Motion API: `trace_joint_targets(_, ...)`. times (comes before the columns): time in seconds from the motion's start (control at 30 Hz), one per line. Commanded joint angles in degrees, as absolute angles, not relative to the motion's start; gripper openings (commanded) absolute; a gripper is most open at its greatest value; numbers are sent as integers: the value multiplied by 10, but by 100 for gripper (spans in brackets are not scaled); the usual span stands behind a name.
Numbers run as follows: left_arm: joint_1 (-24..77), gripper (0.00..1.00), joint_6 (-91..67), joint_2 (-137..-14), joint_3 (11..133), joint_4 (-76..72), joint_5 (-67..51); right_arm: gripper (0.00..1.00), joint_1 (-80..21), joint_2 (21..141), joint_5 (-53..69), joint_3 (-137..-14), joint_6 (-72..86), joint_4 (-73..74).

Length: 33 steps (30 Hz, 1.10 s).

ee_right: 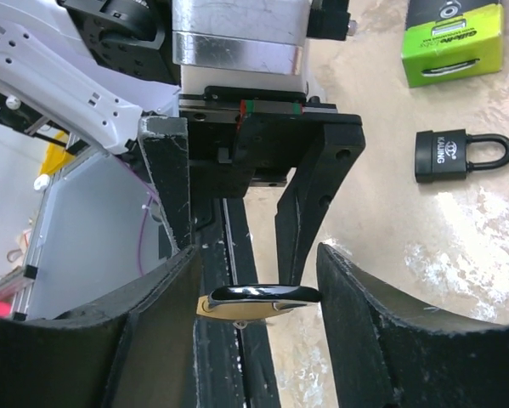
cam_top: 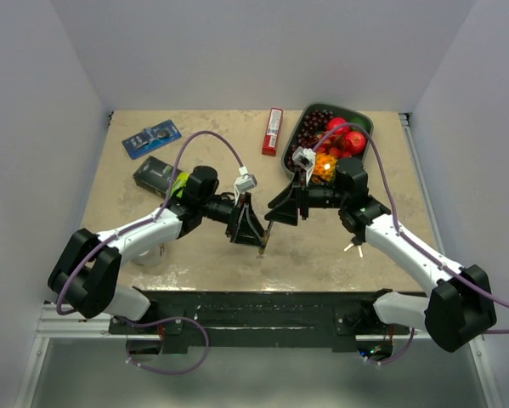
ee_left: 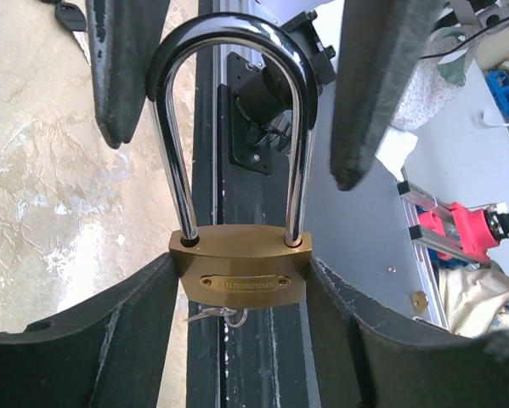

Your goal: Unlock with the key

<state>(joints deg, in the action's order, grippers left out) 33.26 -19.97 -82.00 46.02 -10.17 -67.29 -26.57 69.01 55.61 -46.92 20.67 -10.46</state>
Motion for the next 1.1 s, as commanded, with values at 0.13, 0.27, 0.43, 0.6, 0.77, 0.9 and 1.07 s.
trace_joint_targets(0.13, 321, 0, -200, -816, 463, -135, -659, 53, -264, 674, 552, -491, 178, -61)
trace_joint_targets(0.27, 318, 0, -186, -814, 467, -106, -624, 50, -263, 670, 521, -498, 167, -38)
trace_joint_targets(0.43, 319, 0, -153, -821, 485, -41, -521, 47, -263, 676, 435, -519, 149, 33)
trace_joint_targets(0.6, 320, 0, -153, -825, 497, -1, -403, 47, -264, 698, 366, -526, 151, 59)
trace_joint_targets(0.77, 358, 0, -149, -819, 511, 62, -283, 45, -264, 732, 281, -524, 174, 55)
trace_joint_targets(0.9, 389, 0, -165, -830, 515, 77, -193, 42, -264, 780, 227, -514, 189, 40)
trace_joint_targets(1.07, 397, 0, -214, -842, 504, 74, -114, 40, -263, 842, 232, -497, 209, 8)
